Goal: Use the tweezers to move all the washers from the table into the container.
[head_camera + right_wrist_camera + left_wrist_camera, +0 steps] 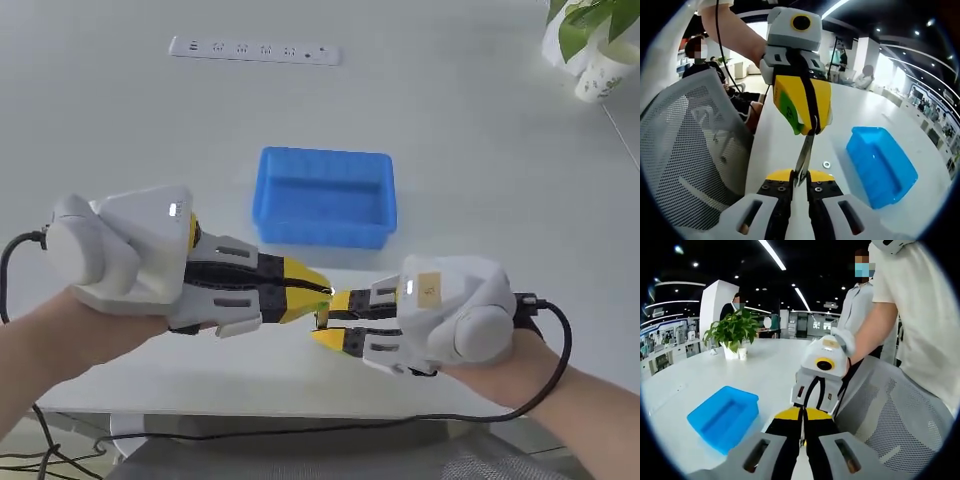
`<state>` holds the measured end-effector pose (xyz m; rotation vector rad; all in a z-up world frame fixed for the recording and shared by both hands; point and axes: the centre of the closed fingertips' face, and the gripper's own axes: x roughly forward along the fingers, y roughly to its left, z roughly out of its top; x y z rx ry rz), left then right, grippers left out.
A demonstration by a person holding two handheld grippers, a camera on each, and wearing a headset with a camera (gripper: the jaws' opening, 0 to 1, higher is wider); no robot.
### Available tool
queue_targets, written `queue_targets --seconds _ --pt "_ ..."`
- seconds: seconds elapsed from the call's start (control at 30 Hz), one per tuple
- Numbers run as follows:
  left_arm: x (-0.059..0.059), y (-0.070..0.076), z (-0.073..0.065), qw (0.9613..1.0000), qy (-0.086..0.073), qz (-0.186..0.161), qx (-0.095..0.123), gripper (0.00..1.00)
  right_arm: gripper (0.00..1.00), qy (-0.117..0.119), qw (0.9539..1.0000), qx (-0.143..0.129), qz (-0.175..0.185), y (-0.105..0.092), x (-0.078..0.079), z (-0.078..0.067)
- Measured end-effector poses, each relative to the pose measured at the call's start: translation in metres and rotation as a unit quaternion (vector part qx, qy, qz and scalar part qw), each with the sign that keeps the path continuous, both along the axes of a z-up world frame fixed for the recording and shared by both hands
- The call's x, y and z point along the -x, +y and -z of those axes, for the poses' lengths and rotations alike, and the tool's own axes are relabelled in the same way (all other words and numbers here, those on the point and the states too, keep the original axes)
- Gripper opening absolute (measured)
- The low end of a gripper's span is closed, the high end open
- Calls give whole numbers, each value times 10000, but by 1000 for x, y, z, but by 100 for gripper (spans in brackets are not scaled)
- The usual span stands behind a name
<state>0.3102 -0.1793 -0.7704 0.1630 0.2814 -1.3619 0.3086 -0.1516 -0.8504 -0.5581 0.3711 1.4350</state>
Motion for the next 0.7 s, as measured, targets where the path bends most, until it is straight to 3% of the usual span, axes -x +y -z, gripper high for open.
queue_targets --seconds 0.17,0.3,0.7 --pt "-1 -2 -4 10000 -39 26 21 4 12 -25 9999 -86 52 3 -4 -4" --pt "-2 -3 1 10000 42 8 62 4 12 -42 10000 -31 29 4 -4 1" --pt "-7 -2 0 10000 -26 -43 -1 4 15 -70 9999 -20 98 3 -8 -2"
